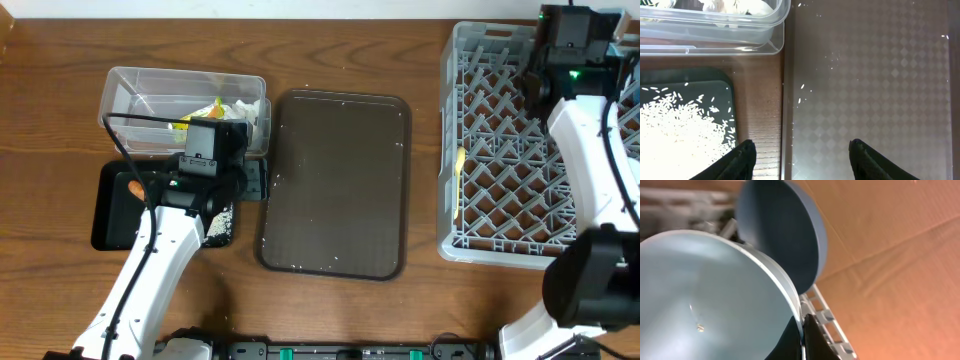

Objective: Sort waste into correct bins and load items into the dishwasher rack
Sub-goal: 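Carry bowl with right gripper and place it upright in rack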

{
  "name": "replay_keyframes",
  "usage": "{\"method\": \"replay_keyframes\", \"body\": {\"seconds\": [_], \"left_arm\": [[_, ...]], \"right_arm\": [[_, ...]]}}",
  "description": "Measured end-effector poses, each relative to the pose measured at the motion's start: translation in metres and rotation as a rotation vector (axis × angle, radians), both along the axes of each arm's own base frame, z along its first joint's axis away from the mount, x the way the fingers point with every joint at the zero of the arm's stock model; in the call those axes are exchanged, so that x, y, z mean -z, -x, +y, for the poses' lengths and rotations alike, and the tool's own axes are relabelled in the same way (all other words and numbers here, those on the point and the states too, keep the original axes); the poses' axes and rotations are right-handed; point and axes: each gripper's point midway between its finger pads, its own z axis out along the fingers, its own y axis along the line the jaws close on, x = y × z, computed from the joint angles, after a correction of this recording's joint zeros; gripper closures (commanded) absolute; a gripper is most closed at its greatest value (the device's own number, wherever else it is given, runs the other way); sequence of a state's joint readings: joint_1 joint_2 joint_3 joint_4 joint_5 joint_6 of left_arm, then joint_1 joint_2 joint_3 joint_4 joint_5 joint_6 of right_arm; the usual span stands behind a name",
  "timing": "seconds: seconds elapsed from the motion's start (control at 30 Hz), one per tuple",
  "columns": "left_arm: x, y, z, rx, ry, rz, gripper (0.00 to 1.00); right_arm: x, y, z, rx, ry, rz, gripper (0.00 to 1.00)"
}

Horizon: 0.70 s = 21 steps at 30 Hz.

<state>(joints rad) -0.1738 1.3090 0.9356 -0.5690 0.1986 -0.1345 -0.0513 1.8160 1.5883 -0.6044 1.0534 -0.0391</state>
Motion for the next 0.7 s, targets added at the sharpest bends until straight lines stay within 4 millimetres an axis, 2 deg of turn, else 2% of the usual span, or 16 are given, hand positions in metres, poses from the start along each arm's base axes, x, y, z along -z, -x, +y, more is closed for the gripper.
{"method": "replay_keyframes", "body": {"seconds": [0.13,0.5,0.57,0.7], "left_arm": [[0.0,0.0,0.0,0.0,0.0,0.0,0.38],[0.0,0.0,0.0,0.0,0.0,0.0,0.38],[0.0,0.0,0.0,0.0,0.0,0.0,0.38],[0.0,0.0,0.0,0.0,0.0,0.0,0.38]], "right_arm": [[0.021,-0.005,-0.008,0.025,0.015,0.047,0.99],[0.065,-0.019,-0.009,0.027,0.018,0.132,0.99],[0.072,-0.019,-0.01,0.031,0.022,0.15,0.99],[0.072,-0.02,-0.008,0.033,0.034,0.154,0.99]]}}
